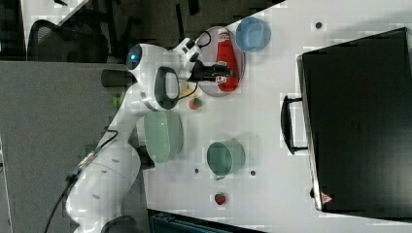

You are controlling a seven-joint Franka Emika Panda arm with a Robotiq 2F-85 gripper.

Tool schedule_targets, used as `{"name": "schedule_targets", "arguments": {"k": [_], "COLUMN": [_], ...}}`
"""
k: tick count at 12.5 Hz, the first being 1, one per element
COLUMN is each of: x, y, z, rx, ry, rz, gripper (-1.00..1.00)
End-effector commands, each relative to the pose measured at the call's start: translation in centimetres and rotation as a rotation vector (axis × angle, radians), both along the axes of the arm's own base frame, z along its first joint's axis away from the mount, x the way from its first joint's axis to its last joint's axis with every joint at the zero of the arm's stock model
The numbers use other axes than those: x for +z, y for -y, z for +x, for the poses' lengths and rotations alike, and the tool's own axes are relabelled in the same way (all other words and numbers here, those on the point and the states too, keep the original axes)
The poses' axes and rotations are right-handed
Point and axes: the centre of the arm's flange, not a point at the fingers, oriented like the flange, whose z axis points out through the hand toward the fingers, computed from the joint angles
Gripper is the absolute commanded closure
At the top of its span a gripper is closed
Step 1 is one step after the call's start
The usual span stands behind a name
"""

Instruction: Pick ketchup from plate and place it on table.

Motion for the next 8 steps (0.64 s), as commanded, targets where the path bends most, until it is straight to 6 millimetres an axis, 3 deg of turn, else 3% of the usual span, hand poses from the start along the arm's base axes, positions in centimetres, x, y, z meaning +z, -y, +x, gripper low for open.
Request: {"name": "schedule_targets", "arguments": {"k": [1, 7, 8], "x": [-0.4, -2.7, -2.6], "y": [-1.3, -2.0, -1.8], "z": [1.5, 2.1, 2.2], "rx": [0.074, 0.087, 0.086], "ry": [0.084, 0.143, 0.144], "rz": [-0.001, -0.006, -0.007], "gripper": [-1.00, -1.00, -0.91]}}
